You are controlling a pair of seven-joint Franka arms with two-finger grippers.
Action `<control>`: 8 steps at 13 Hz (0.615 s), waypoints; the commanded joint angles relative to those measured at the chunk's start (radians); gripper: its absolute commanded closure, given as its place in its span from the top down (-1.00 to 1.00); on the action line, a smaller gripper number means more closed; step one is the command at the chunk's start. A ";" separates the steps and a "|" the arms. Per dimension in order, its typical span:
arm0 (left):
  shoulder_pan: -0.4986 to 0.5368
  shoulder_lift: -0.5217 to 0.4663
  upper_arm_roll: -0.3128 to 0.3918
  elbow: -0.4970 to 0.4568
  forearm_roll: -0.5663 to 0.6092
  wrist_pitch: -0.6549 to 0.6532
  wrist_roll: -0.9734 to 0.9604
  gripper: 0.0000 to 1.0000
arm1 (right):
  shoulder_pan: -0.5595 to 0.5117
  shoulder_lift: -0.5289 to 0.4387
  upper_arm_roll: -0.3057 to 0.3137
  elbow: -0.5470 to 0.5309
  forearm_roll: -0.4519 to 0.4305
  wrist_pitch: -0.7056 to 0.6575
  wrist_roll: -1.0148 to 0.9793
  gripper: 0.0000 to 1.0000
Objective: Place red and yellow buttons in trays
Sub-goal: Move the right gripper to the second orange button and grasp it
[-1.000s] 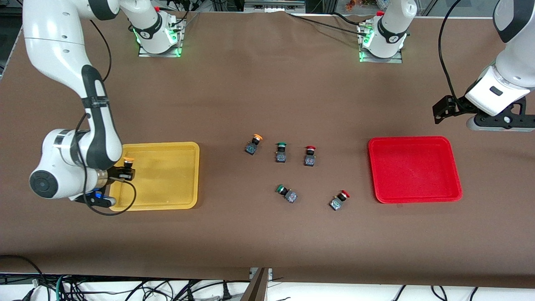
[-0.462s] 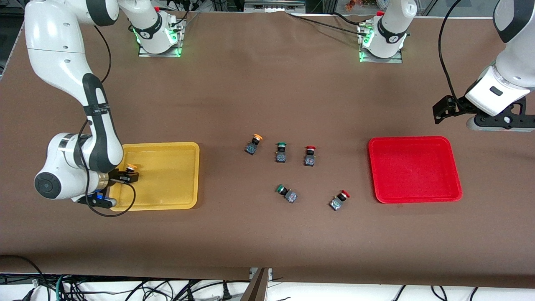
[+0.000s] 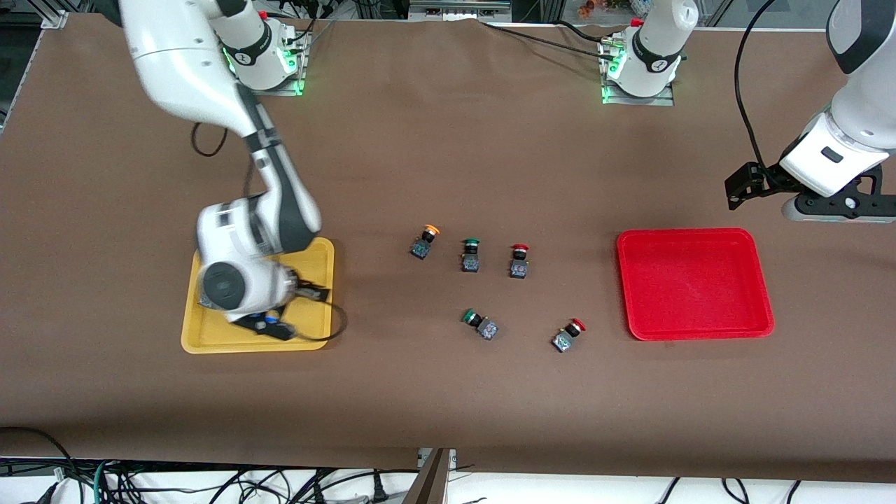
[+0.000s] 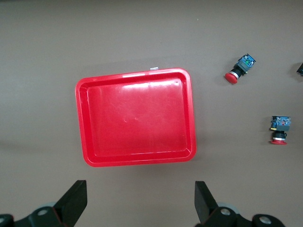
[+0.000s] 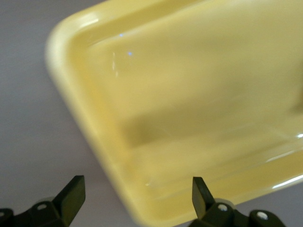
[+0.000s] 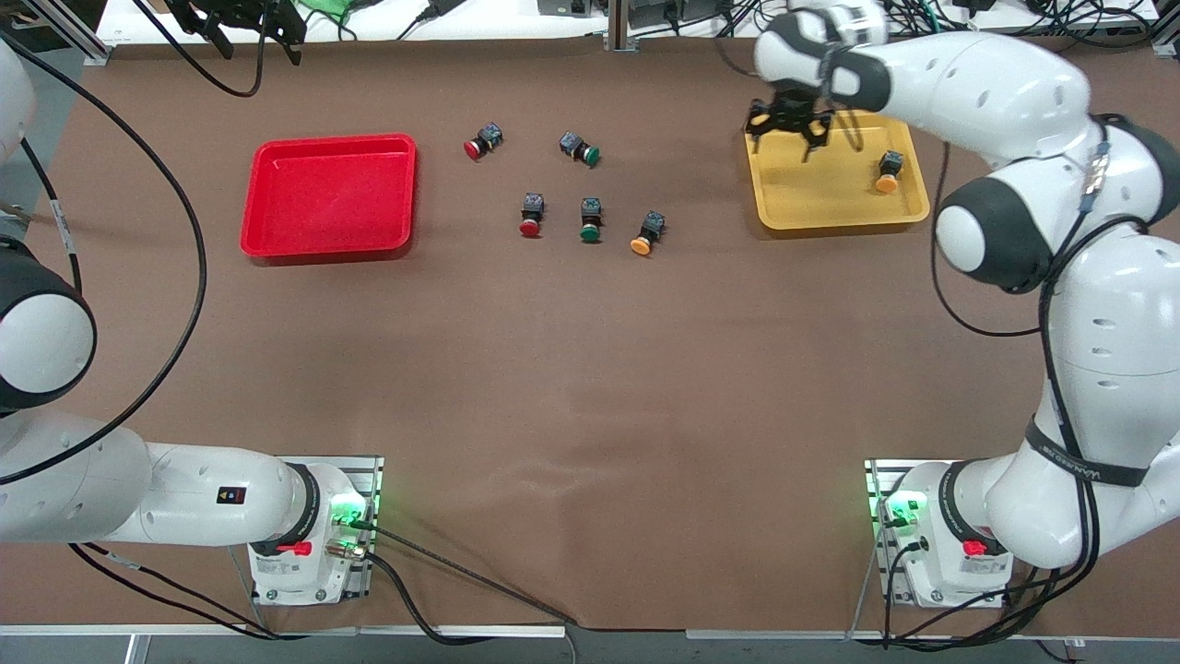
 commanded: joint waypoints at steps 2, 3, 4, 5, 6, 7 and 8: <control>-0.016 0.021 0.006 0.035 0.020 -0.023 -0.004 1.00 | 0.155 0.033 -0.012 0.004 0.091 0.171 0.338 0.99; -0.016 0.021 0.005 0.035 0.019 -0.023 -0.004 1.00 | 0.184 0.045 -0.012 0.004 0.118 0.210 0.387 0.99; -0.016 0.021 0.005 0.033 0.016 -0.025 -0.004 1.00 | 0.212 0.057 -0.012 0.002 0.138 0.237 0.429 0.99; -0.016 0.023 0.005 0.033 0.001 -0.025 -0.005 1.00 | 0.240 0.065 -0.012 0.002 0.142 0.257 0.459 0.99; -0.016 0.024 0.005 0.032 -0.003 -0.029 -0.005 1.00 | 0.261 0.074 -0.012 0.001 0.142 0.268 0.479 0.99; -0.018 0.030 0.003 0.024 -0.003 -0.030 -0.005 1.00 | 0.273 0.083 -0.012 0.001 0.142 0.273 0.484 0.99; -0.021 0.053 0.003 0.025 -0.006 -0.045 -0.004 1.00 | 0.287 0.090 -0.012 -0.001 0.141 0.273 0.484 0.99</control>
